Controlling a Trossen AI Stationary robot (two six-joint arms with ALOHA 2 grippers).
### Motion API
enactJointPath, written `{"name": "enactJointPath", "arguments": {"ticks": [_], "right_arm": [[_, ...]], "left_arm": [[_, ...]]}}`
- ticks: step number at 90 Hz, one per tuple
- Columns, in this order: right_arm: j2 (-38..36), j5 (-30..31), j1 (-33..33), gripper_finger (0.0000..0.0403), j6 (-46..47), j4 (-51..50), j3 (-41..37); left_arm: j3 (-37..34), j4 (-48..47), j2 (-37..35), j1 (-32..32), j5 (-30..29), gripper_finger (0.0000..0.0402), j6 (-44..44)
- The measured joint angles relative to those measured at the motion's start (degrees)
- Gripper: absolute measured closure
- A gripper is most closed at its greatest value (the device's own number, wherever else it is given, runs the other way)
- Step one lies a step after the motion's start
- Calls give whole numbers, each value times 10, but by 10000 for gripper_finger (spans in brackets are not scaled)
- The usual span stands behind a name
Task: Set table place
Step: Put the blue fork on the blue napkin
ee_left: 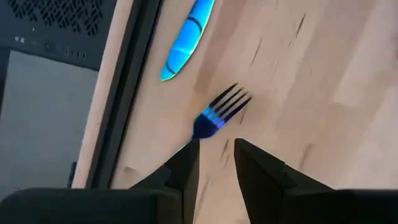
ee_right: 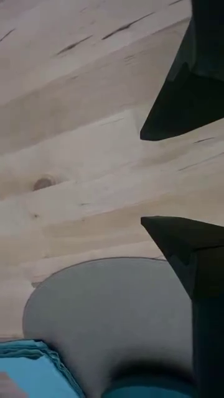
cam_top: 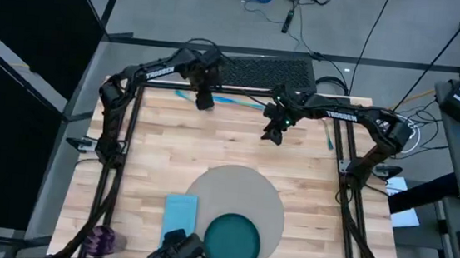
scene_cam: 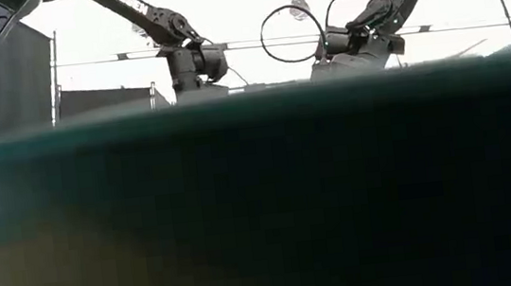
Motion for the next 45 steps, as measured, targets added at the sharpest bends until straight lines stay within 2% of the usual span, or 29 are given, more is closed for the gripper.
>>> {"name": "enactJointPath", "arguments": {"ticks": [18, 29, 45], "right_arm": [[0, 0, 6, 209, 4, 0, 0], [0, 0, 12, 209, 4, 0, 0], [0, 0, 13, 209, 4, 0, 0]], "left_arm": [[0, -8, 44, 11, -8, 316, 7], [-1, -14, 71, 13, -40, 316, 12], [-1, -34, 81, 21, -57, 316, 35]]}}
